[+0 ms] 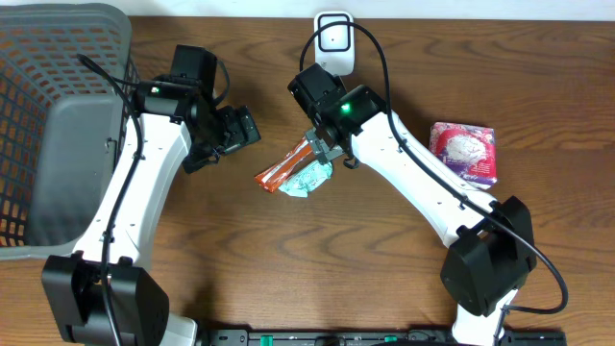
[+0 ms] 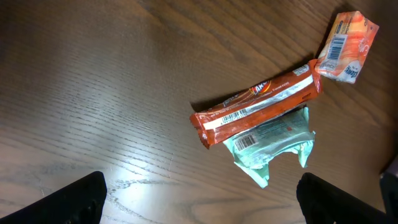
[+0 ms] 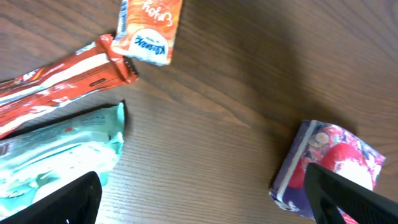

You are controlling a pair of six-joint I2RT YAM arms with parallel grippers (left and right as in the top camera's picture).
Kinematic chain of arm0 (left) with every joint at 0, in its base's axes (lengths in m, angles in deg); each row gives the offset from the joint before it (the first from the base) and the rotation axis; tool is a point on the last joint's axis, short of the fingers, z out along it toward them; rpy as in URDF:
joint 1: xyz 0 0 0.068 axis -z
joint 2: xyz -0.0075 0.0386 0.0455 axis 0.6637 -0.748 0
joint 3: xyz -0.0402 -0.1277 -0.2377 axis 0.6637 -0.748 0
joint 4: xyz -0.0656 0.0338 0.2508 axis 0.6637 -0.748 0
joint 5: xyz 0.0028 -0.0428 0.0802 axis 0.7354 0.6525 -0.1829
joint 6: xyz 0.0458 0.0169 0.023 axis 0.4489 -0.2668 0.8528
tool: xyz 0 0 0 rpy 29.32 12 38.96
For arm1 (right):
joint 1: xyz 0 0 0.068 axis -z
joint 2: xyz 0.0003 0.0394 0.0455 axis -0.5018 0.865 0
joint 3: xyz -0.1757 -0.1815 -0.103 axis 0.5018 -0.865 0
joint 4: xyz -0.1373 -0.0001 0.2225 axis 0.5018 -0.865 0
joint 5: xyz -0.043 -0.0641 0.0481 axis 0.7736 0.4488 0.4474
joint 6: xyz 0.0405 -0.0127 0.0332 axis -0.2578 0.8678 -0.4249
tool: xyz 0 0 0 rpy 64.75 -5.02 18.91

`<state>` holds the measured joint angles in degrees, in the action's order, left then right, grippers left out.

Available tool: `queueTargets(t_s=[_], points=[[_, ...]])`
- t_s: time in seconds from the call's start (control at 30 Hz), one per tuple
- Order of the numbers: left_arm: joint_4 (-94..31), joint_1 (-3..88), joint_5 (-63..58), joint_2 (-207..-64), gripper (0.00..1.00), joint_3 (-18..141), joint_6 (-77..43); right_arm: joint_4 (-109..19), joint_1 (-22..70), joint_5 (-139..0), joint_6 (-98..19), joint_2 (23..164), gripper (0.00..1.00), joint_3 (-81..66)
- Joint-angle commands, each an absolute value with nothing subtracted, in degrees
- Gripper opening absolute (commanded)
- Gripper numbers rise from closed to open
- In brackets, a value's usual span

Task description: Scan the item barcode

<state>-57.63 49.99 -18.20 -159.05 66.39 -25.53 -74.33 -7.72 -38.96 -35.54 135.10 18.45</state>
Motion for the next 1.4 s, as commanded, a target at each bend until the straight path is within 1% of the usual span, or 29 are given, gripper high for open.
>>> queueTargets(t_s=[0.0, 0.13, 1.03, 1.1, 1.37], points=[[-57.95, 49.90, -18.81, -159.38, 0.98, 67.00, -25.18, -74.42, -7.85, -41.76, -35.14, 135.39, 0.99, 19.21], [-57.95, 49.90, -18.81, -159.38, 0.98, 67.00, -25.18, -74.61, -7.85, -45.23, -35.14, 135.39, 0.99, 19.21], [-57.95, 49.90, -18.81, -159.38, 0.98, 67.00, -25.18, -74.61, -7.79, -45.17, -35.10, 135.39, 0.99, 19.21], [-57.95, 49.90, -18.81, -159.38, 0.98, 67.00, -25.18, -74.66, -7.61, -42.96, -35.12, 135.32, 0.99, 19.34], [-57.95, 49.90, -18.79, -159.38, 0.98, 67.00, -25.18, -77.80, -4.27, -22.70, -35.17, 133.62, 0.99, 22.18]])
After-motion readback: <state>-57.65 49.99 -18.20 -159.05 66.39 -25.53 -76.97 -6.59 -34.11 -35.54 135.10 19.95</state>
